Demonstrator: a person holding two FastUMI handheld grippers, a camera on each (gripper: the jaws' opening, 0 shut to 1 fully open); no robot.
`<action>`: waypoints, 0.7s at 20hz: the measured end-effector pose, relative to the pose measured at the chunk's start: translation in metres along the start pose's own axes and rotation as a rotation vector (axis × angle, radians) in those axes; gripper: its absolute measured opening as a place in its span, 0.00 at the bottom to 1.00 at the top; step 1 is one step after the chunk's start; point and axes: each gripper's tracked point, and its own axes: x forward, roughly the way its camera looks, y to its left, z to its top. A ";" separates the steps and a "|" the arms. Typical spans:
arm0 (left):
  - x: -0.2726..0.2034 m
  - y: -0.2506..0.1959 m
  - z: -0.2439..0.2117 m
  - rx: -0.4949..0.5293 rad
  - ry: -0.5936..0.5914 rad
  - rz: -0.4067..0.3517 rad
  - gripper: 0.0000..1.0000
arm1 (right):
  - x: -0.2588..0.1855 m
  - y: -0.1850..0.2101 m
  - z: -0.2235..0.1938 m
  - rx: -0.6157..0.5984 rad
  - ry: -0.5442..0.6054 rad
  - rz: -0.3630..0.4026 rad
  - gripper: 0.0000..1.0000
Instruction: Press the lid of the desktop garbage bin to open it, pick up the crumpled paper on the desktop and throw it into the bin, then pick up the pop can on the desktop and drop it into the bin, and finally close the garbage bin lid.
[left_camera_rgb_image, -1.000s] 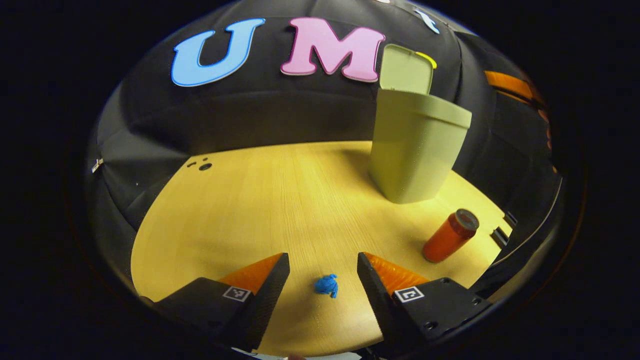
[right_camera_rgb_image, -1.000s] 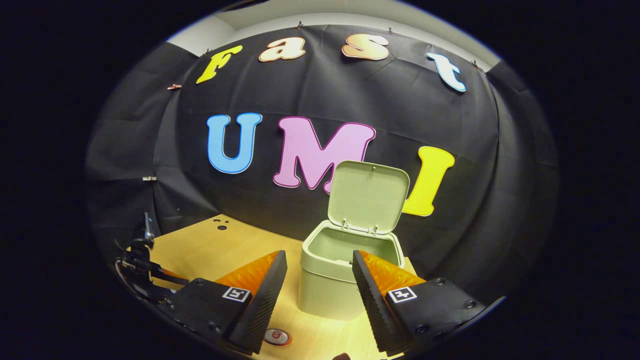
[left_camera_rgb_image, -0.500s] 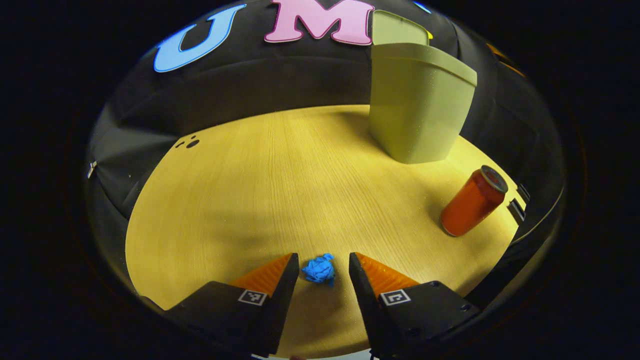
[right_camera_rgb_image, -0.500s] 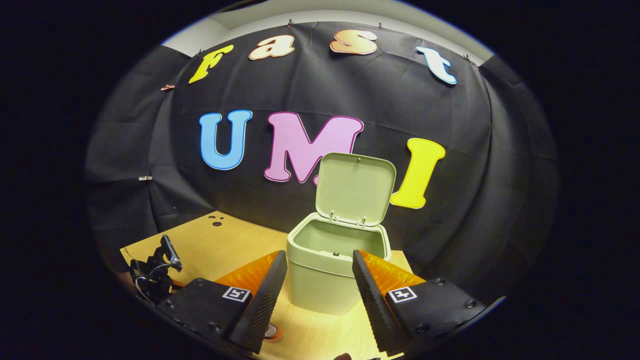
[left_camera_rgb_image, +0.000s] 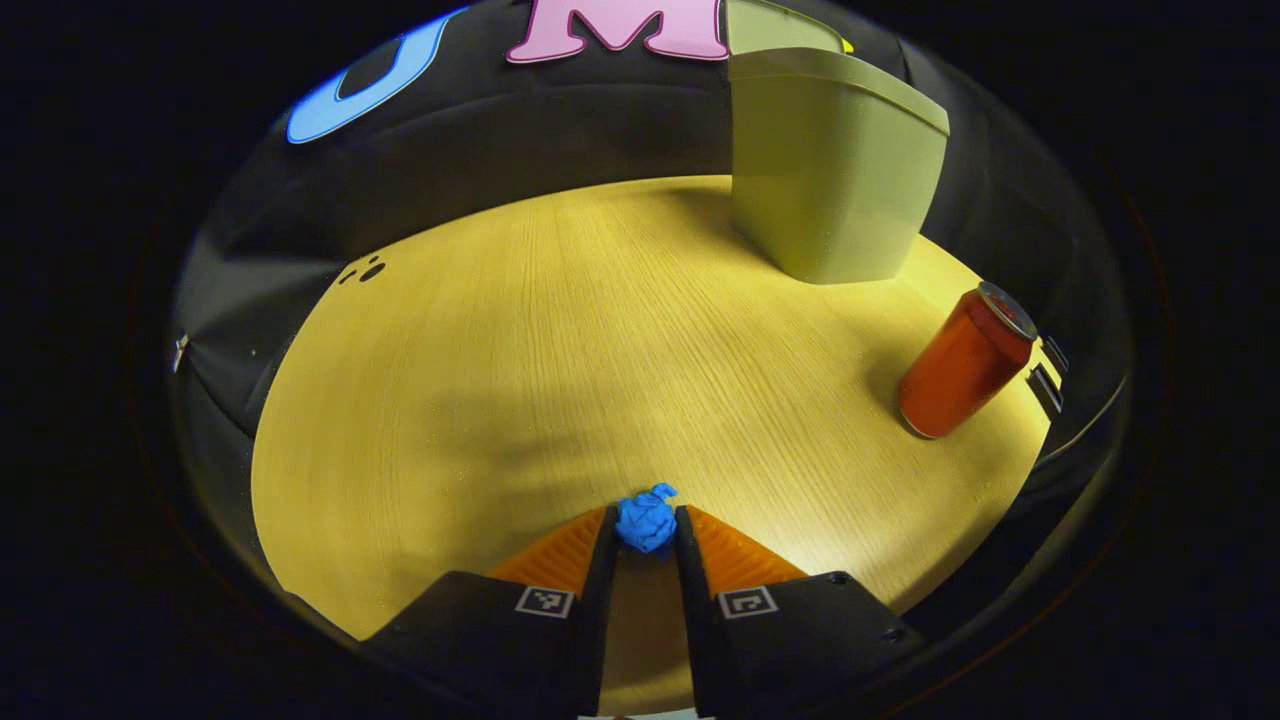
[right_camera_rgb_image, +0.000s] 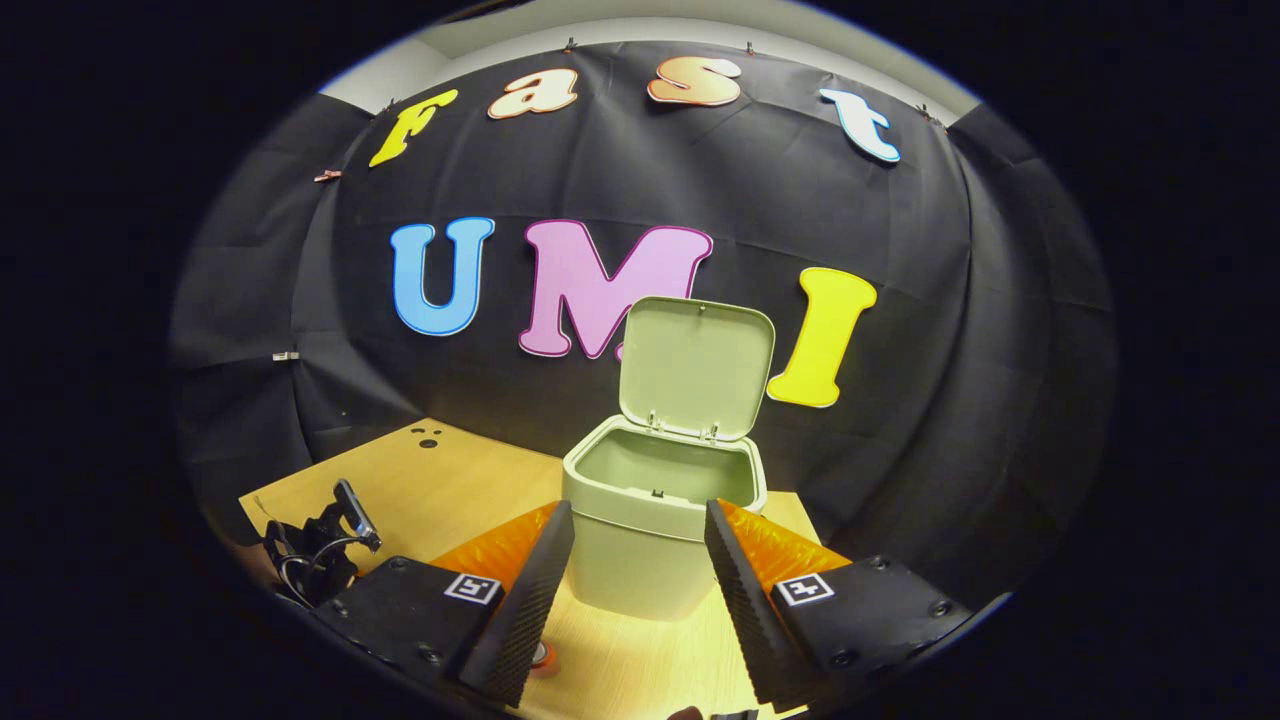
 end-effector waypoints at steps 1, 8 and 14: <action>-0.003 0.000 0.002 -0.006 -0.007 -0.001 0.38 | 0.000 0.001 -0.001 0.001 0.004 0.001 0.84; -0.042 0.002 0.066 -0.083 -0.162 -0.031 0.37 | 0.002 0.006 -0.009 0.023 0.017 0.010 0.84; -0.093 0.005 0.161 -0.122 -0.373 -0.058 0.37 | 0.005 0.012 -0.015 0.039 0.023 0.024 0.84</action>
